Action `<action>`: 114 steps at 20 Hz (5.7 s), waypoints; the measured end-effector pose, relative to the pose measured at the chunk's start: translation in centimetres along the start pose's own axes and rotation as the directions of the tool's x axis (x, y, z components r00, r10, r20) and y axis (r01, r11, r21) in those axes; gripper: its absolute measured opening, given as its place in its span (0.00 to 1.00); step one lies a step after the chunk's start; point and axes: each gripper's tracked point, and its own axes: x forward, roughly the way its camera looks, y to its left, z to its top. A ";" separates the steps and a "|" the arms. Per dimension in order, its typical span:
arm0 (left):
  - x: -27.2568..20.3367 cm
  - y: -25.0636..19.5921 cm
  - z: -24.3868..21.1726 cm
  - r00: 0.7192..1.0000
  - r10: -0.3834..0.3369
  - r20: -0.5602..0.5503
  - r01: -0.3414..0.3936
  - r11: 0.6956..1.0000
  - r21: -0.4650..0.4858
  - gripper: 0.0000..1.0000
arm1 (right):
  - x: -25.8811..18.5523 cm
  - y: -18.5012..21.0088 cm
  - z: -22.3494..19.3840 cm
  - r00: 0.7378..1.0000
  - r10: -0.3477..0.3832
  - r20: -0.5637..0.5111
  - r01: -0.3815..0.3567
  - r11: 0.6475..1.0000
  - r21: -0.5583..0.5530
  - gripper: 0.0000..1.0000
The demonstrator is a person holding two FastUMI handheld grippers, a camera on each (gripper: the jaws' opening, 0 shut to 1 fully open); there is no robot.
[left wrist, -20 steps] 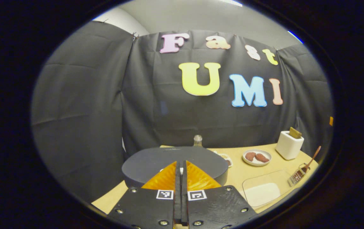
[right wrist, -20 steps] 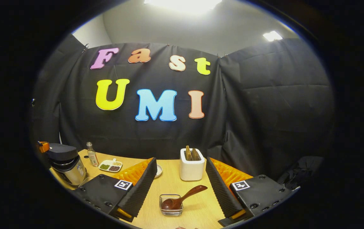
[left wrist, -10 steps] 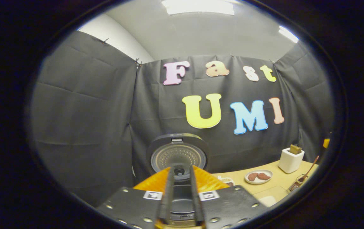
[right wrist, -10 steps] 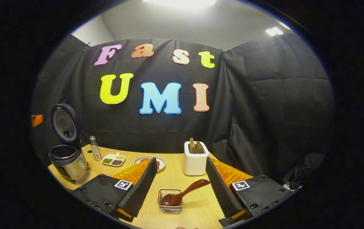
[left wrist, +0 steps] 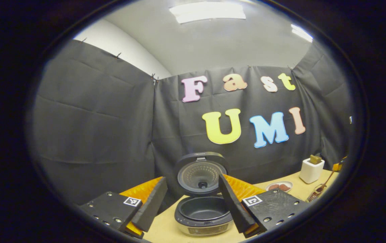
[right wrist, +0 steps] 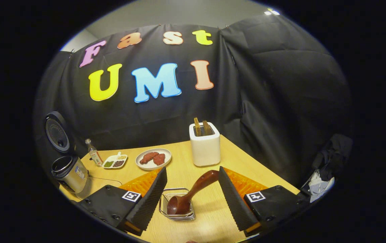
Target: Close the left gripper, press the button to open the rice cooker; take a wooden spoon from the chopstick holder with the right hand, scoop a spoonful of rice and pour it into the rice cooker, then put the wooden spoon back into the chopstick holder.
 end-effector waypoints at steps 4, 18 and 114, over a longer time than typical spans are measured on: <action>-1.5 2.1 0.3 0.999 0.050 -0.006 -0.050 0.999 0.016 0.92 | 2.1 -0.9 -3.3 0.994 -0.011 -0.106 0.023 0.993 0.112 0.98; -3.5 5.8 -1.0 0.991 0.127 -0.039 -0.126 0.991 0.041 0.92 | 5.0 2.3 -7.4 0.954 0.114 -0.279 -0.006 0.933 0.359 0.20; 0.6 14.2 -8.5 0.977 0.178 -0.122 -0.178 0.984 0.011 0.93 | 0.0 35.5 -1.2 0.739 0.663 -0.117 -0.204 0.386 0.900 0.15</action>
